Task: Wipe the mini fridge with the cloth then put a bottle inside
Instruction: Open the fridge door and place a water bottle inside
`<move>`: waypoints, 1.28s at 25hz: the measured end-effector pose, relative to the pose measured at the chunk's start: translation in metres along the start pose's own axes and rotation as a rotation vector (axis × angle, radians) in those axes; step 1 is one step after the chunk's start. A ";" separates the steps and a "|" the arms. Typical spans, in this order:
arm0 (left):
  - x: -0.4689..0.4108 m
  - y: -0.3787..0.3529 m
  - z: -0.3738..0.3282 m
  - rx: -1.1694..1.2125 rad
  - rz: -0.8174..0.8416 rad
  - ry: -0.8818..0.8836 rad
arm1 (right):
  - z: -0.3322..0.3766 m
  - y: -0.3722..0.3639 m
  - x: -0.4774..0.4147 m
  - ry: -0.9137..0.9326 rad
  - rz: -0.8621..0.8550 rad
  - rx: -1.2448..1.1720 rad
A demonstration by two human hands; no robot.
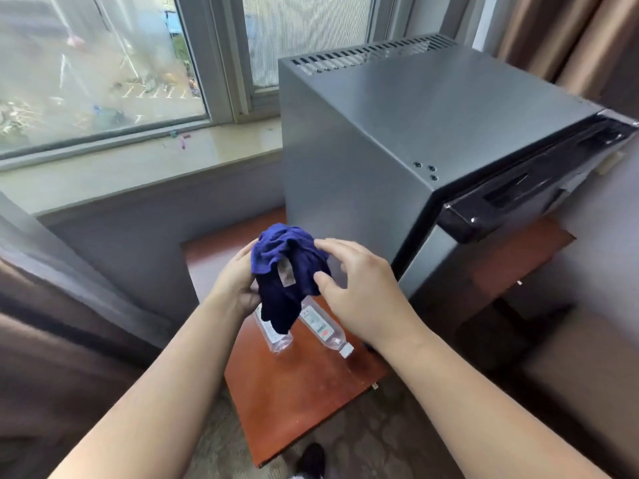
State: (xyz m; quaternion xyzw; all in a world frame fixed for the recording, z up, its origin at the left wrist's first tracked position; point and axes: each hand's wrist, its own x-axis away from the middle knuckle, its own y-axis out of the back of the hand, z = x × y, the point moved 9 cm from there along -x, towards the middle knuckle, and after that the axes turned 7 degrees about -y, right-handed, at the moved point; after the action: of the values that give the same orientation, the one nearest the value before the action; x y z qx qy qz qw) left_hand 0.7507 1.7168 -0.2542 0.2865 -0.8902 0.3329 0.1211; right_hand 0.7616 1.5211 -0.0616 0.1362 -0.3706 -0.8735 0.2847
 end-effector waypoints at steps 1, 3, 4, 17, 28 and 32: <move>-0.012 0.010 0.002 0.036 -0.054 0.023 | -0.014 -0.007 0.003 -0.035 0.031 0.008; -0.041 0.027 0.004 0.015 -0.147 0.004 | -0.044 -0.024 0.011 -0.102 0.124 0.053; -0.055 0.030 0.005 0.000 -0.190 -0.020 | -0.058 -0.031 0.017 -0.131 0.167 0.075; 0.000 0.003 0.110 -1.365 0.041 -0.312 | -0.064 0.025 0.031 0.154 0.040 0.054; 0.022 -0.054 0.196 -2.299 0.594 -0.496 | -0.047 0.161 0.037 0.274 -0.461 0.431; 0.018 -0.057 0.199 -2.298 0.516 -0.566 | -0.051 0.163 0.027 0.212 -0.458 0.352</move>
State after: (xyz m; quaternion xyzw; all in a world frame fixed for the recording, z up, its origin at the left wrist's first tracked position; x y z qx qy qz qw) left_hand 0.7653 1.5424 -0.3658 -0.1116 -0.6926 -0.7117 0.0360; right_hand 0.8279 1.3843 0.0206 0.3539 -0.4439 -0.8183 0.0897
